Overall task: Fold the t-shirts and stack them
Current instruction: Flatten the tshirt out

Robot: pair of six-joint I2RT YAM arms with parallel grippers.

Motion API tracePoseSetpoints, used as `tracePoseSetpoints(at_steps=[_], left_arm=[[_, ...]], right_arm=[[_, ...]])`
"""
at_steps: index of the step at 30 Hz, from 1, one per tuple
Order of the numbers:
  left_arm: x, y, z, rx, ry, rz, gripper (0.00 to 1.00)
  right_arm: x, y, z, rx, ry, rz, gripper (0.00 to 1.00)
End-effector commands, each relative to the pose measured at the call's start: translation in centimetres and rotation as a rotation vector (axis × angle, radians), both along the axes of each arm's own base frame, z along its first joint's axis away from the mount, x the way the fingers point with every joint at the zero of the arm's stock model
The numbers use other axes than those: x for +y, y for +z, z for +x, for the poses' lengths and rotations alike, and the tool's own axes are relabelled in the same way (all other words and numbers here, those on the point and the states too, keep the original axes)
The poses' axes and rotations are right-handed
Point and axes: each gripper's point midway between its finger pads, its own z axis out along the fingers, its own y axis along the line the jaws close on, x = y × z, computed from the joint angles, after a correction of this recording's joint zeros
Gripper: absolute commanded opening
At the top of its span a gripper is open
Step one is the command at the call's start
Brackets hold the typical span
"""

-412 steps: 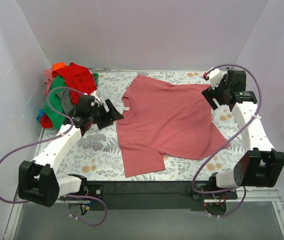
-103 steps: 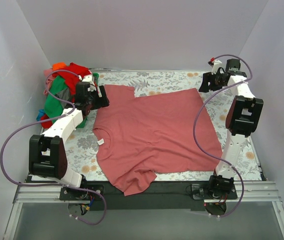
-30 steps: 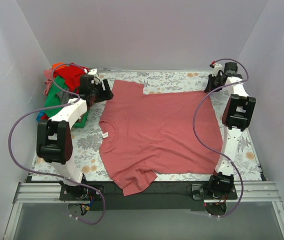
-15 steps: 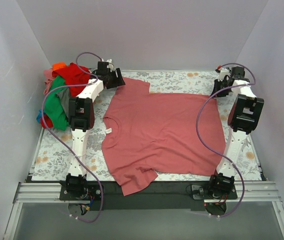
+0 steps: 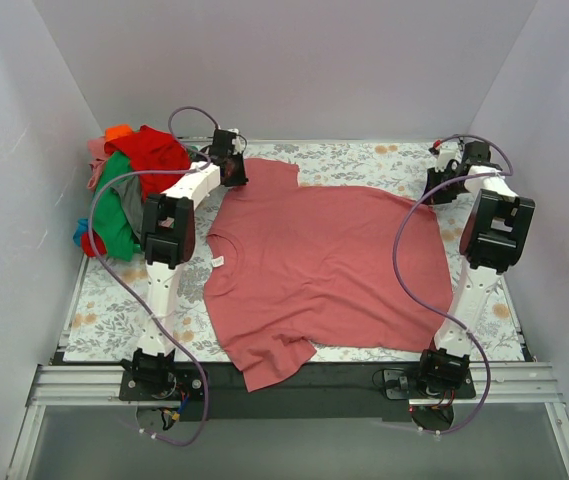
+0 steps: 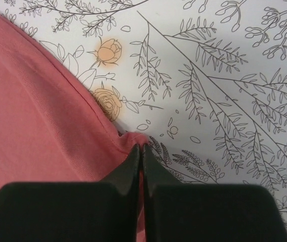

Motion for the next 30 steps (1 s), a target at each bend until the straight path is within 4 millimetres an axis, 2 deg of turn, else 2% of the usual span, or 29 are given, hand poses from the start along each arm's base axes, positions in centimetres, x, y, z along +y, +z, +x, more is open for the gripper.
tracePoseSetpoints(at_steps=[1, 2, 3, 4, 5, 6, 7, 8, 10, 11, 14, 15, 17, 18, 19, 21, 22, 23, 25, 27, 29, 30], left_arm=[[2.1, -3.0, -6.5, 0.209, 0.018, 0.116, 0.08], [2.2, -2.8, -7.0, 0.213, 0.028, 0.113, 0.01], [2.3, -1.1, -7.3, 0.188, 0.032, 0.105, 0.00], [2.4, -0.9, -8.1, 0.194, 0.034, 0.104, 0.00], [2.8, -2.1, -10.2, 0.244, 0.040, 0.107, 0.00], [2.7, -0.2, -10.5, 0.212, 0.052, 0.082, 0.00], [2.8, 0.2, -11.4, 0.212, 0.055, 0.070, 0.00], [3.4, -1.5, -14.0, 0.268, 0.060, 0.078, 0.00], [3.3, 0.1, -14.5, 0.217, 0.065, 0.045, 0.01], [3.7, -0.3, -15.1, 0.225, 0.075, 0.056, 0.07], [4.4, 0.7, -14.2, 0.192, 0.108, 0.057, 0.27], [4.5, 1.6, -13.1, 0.170, 0.115, 0.040, 0.30], [5.0, 1.6, -12.0, 0.172, 0.134, 0.031, 0.34], [5.0, 2.8, -10.7, 0.142, 0.145, 0.020, 0.35], [5.1, 2.9, -10.2, 0.140, 0.153, 0.019, 0.35], [5.6, 2.0, -9.4, 0.158, 0.175, 0.026, 0.36], [5.9, 2.8, -8.3, 0.133, 0.188, 0.031, 0.36], [6.0, 2.0, -8.1, 0.149, 0.197, 0.035, 0.37], [6.0, 2.7, -6.8, 0.126, 0.205, 0.030, 0.37], [5.8, 2.0, -6.1, 0.132, 0.204, 0.030, 0.38], [5.6, 2.7, -4.5, 0.100, 0.203, 0.022, 0.38], [5.6, 1.5, -4.2, 0.118, 0.205, 0.030, 0.38]], right_arm=[[0.6, -1.1, -3.0, 0.086, 0.024, -0.006, 0.01], [0.5, -1.3, -3.3, 0.093, 0.024, -0.008, 0.01], [0.4, -1.2, -3.5, 0.091, 0.026, -0.012, 0.01], [0.5, -1.5, -4.0, 0.101, 0.027, -0.012, 0.01], [0.4, -1.6, -4.2, 0.105, 0.027, -0.015, 0.01], [0.3, -1.4, -4.5, 0.103, 0.029, -0.017, 0.01], [0.3, -1.5, -4.7, 0.105, 0.028, -0.017, 0.01], [0.3, -1.8, -5.1, 0.110, 0.029, -0.018, 0.01], [0.1, -1.9, -5.6, 0.111, 0.031, -0.027, 0.01], [0.1, -2.2, -6.0, 0.117, 0.031, -0.030, 0.01], [0.1, -2.2, -6.1, 0.115, 0.031, -0.020, 0.01], [0.2, -2.2, -6.1, 0.113, 0.031, -0.017, 0.01], [0.3, -2.1, -6.0, 0.111, 0.032, -0.006, 0.01], [0.4, -2.0, -5.9, 0.107, 0.033, -0.004, 0.01], [0.4, -2.1, -5.9, 0.109, 0.032, -0.001, 0.01], [0.4, -2.0, -5.9, 0.107, 0.034, 0.001, 0.01], [0.4, -2.0, -5.8, 0.106, 0.035, 0.000, 0.01], [0.4, -2.1, -5.9, 0.108, 0.037, 0.002, 0.01], [0.5, -2.2, -6.0, 0.110, 0.038, 0.003, 0.01], [0.5, -2.3, -5.9, 0.111, 0.040, 0.006, 0.01], [0.6, -2.4, -5.9, 0.113, 0.040, 0.008, 0.01], [0.6, -2.5, -5.9, 0.114, 0.040, 0.012, 0.01]])
